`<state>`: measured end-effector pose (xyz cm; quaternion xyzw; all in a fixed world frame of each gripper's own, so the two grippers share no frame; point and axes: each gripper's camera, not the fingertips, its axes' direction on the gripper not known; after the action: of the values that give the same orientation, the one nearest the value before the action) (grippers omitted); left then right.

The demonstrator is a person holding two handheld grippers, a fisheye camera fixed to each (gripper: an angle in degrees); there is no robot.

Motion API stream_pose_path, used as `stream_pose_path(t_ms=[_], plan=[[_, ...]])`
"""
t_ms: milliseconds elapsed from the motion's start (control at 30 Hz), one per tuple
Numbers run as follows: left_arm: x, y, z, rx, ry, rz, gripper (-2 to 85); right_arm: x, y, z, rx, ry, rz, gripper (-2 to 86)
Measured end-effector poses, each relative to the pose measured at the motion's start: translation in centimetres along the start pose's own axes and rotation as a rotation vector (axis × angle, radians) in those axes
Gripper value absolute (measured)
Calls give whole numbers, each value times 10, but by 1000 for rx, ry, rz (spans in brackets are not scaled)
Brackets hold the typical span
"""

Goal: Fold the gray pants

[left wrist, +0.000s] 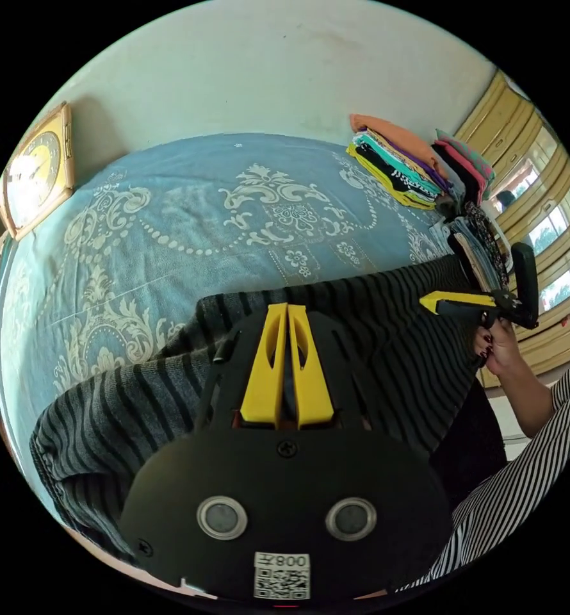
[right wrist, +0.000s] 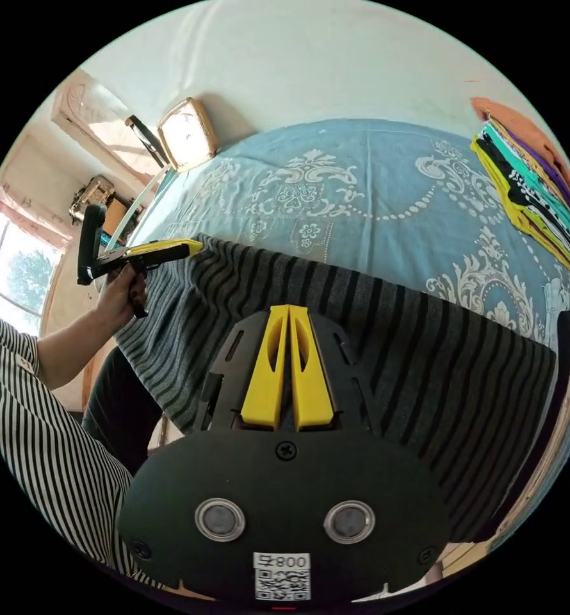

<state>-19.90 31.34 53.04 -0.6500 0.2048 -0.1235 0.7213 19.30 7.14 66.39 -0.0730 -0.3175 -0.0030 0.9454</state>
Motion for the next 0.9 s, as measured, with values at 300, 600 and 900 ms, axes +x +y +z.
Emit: stream_pose_path(t_ms=[300,600,900], plan=[[-5,28,19,-158,18,46,1,-77,24,66,-312,-193,-269,1],[-18,71,-29,-111,19,16,1,-83,20,57,-288,-219,-260,1],[-18,188,-44,-335,130,-17,0,-104,29,81,-375,-184,-296,1]])
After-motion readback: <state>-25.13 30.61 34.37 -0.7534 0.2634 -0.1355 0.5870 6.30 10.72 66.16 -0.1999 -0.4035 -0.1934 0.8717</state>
